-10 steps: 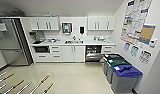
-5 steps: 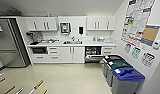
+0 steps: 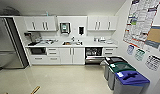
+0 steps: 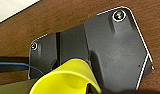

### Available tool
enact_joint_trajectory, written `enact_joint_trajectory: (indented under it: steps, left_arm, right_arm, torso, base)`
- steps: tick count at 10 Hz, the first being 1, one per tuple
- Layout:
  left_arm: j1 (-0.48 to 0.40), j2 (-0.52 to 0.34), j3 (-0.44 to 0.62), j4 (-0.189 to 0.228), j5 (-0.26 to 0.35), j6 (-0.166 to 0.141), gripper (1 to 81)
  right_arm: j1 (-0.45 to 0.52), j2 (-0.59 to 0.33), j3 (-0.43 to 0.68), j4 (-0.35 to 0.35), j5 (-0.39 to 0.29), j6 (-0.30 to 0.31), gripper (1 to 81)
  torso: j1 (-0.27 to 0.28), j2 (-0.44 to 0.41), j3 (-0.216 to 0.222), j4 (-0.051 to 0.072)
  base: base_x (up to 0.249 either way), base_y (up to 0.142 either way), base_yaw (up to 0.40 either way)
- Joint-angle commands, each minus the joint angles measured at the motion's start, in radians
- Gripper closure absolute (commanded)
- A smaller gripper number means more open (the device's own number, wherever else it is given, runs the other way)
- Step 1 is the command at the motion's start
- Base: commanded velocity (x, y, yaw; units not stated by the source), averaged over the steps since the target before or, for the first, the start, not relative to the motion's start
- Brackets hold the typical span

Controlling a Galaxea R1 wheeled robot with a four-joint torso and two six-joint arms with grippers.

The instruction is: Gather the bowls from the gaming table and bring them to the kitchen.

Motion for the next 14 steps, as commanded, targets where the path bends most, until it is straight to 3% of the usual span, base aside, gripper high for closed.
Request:
enact_joint_trajectory:
  steps: [1, 7, 14]
  left_arm:
    - [-0.039, -0.024, -0.010, 0.004, 0.026, -0.002, 81.1]
    - [-0.037, -0.026, -0.010, 0.001, 0.026, -0.002, 81.1]
    - [-0.037, -0.027, -0.010, 0.003, 0.026, -0.002, 81.1]
  right_arm:
    - [0.041, 0.003, 0.000, -0.001, -0.034, -0.003, 81.1]
    - [0.042, 0.005, 0.004, -0.001, -0.034, -0.003, 81.1]
    - [0.041, 0.005, 0.007, -0.001, -0.034, -0.003, 81.1]
  torso:
    - [0.000, 0.000, 0.000, 0.000]
    - [0.000, 0.000, 0.000, 0.000]
    - [0.000, 0.000, 0.000, 0.000]
  base:
    - [0.191, 0.000, 0.000]
    - [0.191, 0.000, 0.000]
    - [0.191, -0.095, 0.000]
